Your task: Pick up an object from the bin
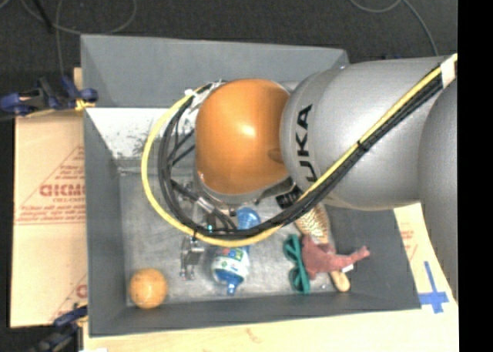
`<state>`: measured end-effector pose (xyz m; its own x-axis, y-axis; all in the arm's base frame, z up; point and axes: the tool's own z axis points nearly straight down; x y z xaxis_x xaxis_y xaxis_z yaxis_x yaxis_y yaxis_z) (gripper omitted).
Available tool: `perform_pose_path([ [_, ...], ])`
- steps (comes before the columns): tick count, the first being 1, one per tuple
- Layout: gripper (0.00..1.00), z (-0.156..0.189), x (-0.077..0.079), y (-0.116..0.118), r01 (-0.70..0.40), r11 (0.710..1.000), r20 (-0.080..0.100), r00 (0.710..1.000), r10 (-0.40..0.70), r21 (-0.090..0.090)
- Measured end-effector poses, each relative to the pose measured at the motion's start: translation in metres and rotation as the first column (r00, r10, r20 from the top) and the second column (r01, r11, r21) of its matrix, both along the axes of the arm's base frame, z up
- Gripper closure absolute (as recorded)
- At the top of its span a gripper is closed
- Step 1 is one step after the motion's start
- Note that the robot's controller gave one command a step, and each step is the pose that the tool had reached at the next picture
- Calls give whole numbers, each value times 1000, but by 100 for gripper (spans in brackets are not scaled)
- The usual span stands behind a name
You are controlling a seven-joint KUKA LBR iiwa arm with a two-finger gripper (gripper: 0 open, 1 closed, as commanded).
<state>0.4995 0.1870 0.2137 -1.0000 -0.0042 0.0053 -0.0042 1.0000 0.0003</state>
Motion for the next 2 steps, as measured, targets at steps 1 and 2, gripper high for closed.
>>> perform_pose_path([
  [1,0,4,2,-1,3,1000,7,1000,-3,2],
  [2,100,-71,-26,44,-277,961,6,961,277,1],
])
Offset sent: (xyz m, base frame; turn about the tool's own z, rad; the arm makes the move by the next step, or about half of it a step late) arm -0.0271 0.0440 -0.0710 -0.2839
